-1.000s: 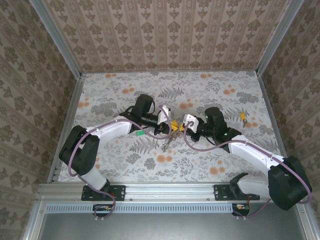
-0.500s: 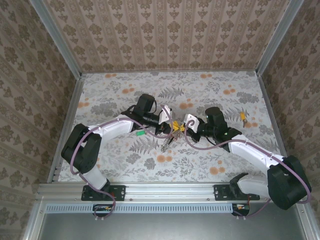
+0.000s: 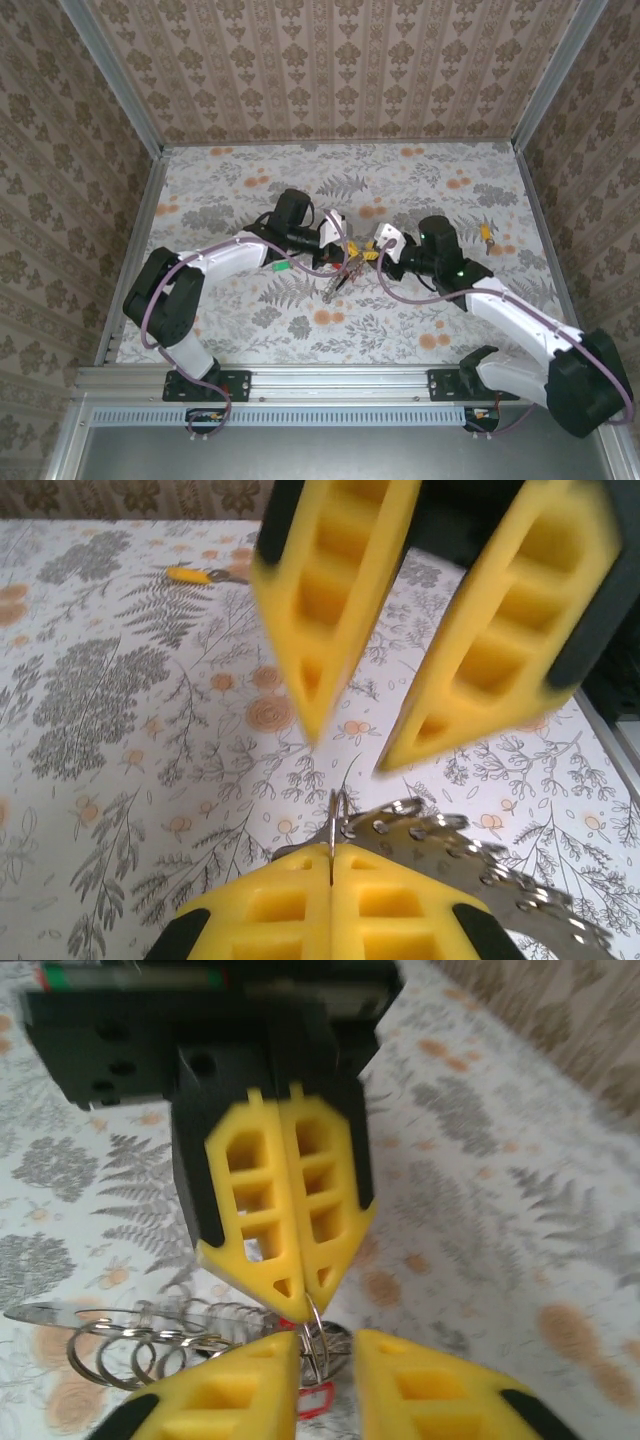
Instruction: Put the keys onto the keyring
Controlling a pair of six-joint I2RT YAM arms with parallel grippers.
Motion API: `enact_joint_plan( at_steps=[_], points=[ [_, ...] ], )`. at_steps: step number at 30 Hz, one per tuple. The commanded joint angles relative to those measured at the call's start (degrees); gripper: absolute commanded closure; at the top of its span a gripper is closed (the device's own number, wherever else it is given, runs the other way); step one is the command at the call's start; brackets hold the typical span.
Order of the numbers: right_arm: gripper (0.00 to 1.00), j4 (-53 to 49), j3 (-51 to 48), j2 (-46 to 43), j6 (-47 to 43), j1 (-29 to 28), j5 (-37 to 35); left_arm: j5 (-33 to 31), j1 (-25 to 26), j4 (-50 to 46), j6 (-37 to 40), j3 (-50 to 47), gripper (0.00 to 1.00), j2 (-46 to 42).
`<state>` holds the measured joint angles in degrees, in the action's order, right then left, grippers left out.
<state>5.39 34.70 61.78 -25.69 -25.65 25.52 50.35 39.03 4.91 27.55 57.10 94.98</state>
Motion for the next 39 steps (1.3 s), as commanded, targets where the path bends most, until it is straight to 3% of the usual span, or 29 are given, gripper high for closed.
enact_joint_plan(
  at_steps=[1,2,6,9,11,16,20,25,35,39],
  points=[
    [0.73,3.0,-2.8,-5.4,6.9,-0.1,-5.9,-3.0,-0.2,5.3,-5.7,-1.9,1.0,-3.2],
    [0.71,3.0,-3.0,-6.9,9.9,-0.1,-8.4,-3.6,-0.1,6.2,-6.7,-2.6,1.0,-3.6],
    [0.5,-0.8,-2.2,-11.3,24.9,0.9,-27.3,-5.8,-0.2,7.5,-10.8,-3.6,1.0,-5.4],
    [0.46,-10.3,2.4,-10.5,33.2,4.5,-36.5,-6.1,-0.2,9.3,-12.6,-4.7,1.0,-6.4],
    [0.4,-15.9,5.0,-8.9,38.2,7.4,-39.8,-6.3,-0.2,11.9,-13.9,-5.9,1.0,-6.9],
    [0.36,-29.6,10.7,-3.4,51.0,14.9,-43.2,-6.0,-0.3,14.7,-14.9,-7.6,1.0,-7.9],
    [0.37,-33.3,10.1,-2.8,56.9,20.3,-40.8,-6.6,-0.3,14.9,-14.6,-8.3,1.0,-8.5],
    [0.41,-30.3,6.3,-0.7,61.6,33.6,-27.8,-7.5,-0.4,16.5,-15.4,-10.0,1.0,-8.6],
    [0.47,-27.9,12.4,14.8,56.0,45.1,-25.6,-6.9,0.1,19.0,-17.1,-9.5,1.0,-7.1],
    [0.52,-31.6,19.5,24.9,52.8,46.4,-26.4,-6.9,0.1,19.6,-17.5,-8.9,1.0,-6.5]
  ],
)
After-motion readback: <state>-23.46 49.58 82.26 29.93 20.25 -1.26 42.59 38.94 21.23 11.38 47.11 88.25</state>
